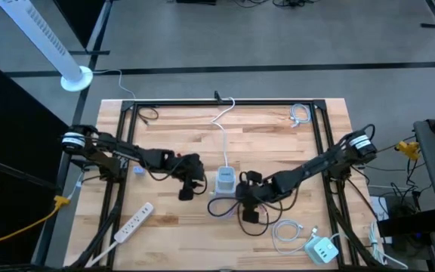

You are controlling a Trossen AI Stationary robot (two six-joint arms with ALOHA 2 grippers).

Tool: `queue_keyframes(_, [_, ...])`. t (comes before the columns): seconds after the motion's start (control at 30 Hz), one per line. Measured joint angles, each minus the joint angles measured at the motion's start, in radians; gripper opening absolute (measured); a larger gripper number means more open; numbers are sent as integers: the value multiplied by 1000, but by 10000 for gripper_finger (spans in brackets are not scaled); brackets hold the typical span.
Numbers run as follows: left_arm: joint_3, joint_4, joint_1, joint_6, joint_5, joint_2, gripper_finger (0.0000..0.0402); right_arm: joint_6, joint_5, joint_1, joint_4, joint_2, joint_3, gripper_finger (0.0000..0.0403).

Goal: Plug in charger cables
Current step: Insert the right black charger cable into the top white outlet extension

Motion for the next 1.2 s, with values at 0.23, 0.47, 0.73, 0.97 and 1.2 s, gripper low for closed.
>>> queue_keyframes(0.23, [-2, 34, -5, -3, -1, 0, 78, -13, 24, -16, 39, 73, 5, 22])
queue_keyframes(0.47, [-37, 66, -5, -14, -1, 0, 71, -17, 76, -33, 93, 82, 10, 22])
queue_keyframes(0.73, [-77, 69, -5, -50, -1, 0, 68, -26, 81, -87, 107, 75, 10, 22])
queue_keyframes(0.97, [-78, 73, -5, -40, -2, 0, 67, -63, 72, -92, 95, 79, 10, 22])
queue_keyframes(1.2, [-77, 97, -1, 97, -64, 0, 67, -3, 157, -122, -110, 60, 10, 22])
